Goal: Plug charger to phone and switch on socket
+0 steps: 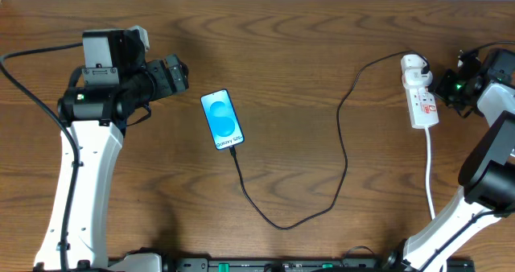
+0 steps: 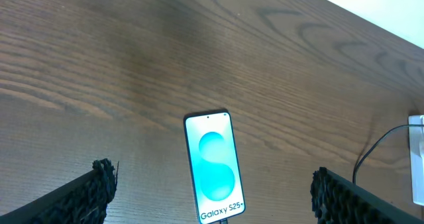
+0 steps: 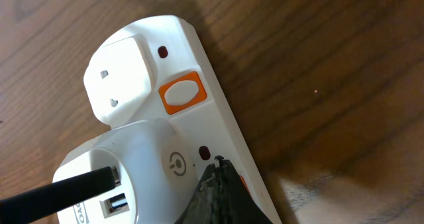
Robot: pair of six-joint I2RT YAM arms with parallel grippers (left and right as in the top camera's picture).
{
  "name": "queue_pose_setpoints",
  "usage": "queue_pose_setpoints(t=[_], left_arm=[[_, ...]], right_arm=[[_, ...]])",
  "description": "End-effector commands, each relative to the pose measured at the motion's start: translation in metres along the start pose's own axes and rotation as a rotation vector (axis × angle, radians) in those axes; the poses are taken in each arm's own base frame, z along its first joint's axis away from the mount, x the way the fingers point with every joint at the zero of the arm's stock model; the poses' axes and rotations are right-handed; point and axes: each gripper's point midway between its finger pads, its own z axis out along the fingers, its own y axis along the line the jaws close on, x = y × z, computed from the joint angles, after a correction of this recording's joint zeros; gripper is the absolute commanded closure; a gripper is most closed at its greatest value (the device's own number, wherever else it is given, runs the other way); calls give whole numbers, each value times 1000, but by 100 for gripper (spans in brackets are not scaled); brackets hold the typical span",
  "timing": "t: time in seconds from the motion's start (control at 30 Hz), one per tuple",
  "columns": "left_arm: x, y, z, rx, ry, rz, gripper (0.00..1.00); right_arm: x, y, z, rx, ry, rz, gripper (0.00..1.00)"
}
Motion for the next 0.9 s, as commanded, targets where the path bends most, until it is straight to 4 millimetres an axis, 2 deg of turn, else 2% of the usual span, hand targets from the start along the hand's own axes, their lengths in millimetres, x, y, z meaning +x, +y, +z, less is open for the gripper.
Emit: queue_pose_setpoints(t=[0.0, 0.87], left_arm=[[-3, 0, -2, -7, -11, 19, 4], [-3, 0, -2, -7, -11, 19, 5]], right_arm=[[43, 62, 21, -179, 145, -34, 99], [71, 74, 21, -188, 254, -7, 99]])
